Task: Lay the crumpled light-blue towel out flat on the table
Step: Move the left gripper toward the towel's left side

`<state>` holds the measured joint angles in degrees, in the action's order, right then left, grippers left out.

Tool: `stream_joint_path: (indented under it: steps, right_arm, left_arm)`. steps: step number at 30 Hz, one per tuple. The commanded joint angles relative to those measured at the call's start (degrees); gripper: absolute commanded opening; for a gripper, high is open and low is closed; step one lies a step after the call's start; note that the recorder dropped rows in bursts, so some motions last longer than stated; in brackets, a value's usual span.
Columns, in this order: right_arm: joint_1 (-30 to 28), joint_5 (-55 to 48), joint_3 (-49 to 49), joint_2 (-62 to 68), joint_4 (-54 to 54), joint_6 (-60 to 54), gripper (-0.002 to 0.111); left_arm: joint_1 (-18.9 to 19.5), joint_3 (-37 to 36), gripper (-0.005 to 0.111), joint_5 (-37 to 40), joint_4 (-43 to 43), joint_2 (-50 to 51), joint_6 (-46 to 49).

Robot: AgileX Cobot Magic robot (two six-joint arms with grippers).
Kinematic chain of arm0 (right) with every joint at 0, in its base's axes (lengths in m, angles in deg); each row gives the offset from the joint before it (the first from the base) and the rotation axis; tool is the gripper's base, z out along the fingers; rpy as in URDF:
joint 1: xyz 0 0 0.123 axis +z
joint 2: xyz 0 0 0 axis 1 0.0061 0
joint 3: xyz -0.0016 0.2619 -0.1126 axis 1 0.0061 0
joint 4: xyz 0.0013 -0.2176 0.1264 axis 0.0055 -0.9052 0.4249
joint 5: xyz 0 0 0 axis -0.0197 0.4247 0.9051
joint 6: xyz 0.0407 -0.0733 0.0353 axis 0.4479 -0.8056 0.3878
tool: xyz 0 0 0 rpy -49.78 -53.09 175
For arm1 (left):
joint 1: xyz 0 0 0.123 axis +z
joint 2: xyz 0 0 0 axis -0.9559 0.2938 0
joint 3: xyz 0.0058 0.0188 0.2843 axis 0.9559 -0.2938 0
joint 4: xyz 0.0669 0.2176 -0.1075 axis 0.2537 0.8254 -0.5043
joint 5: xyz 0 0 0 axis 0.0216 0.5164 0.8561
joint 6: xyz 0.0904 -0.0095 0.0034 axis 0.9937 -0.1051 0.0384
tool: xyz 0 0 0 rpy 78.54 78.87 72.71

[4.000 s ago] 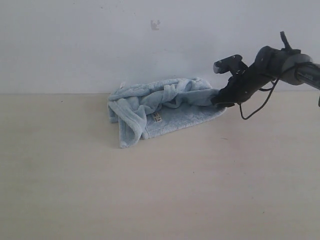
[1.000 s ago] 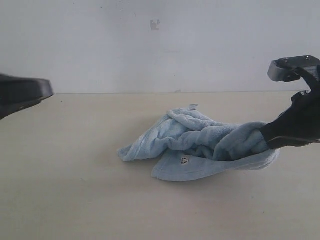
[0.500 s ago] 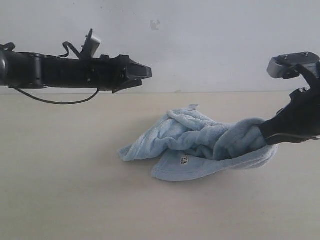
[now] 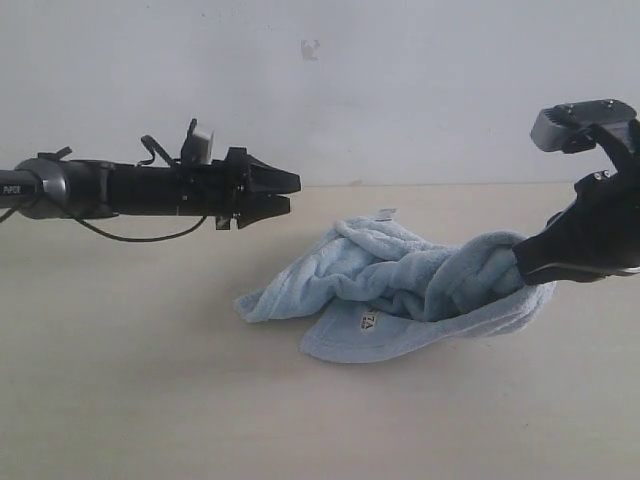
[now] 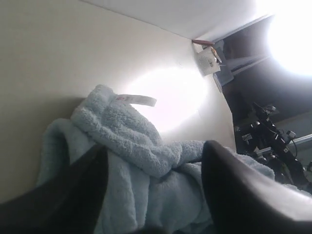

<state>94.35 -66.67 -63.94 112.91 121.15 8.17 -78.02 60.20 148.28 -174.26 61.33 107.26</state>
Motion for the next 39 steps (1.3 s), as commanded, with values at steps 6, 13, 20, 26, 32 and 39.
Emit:
stream_joint_path:
  steps: [6,13,20,26,32,39]
  right_arm:
    - [-0.16,0.02,-0.06,-0.55,0.58,-0.46,0.000]
    - [-0.16,-0.09,-0.06,-0.55,0.58,-0.50,0.000]
    - [-0.16,0.03,-0.06,-0.55,0.70,-0.50,0.000]
    - [-0.16,-0.31,-0.06,-0.55,1.02,-0.61,0.000]
    - [-0.16,-0.31,-0.06,-0.55,1.16,-0.84,0.000]
    - [-0.16,-0.31,-0.06,-0.55,2.04,-1.64,0.000]
  left_arm:
    - [-3.31,11.23,0.055,-0.43,0.89,6.97,-3.02]
    - [-4.25,17.43,0.055,-3.51,5.67,9.92,-7.99]
    - [-5.79,18.31,0.055,-2.71,7.27,10.99,-8.26]
    - [-8.50,18.31,0.055,-9.83,10.28,10.99,-8.89]
    - [-8.78,18.31,0.055,-14.00,10.28,10.99,-8.89]
    - [-9.44,18.31,0.055,-16.40,10.56,10.99,-8.24]
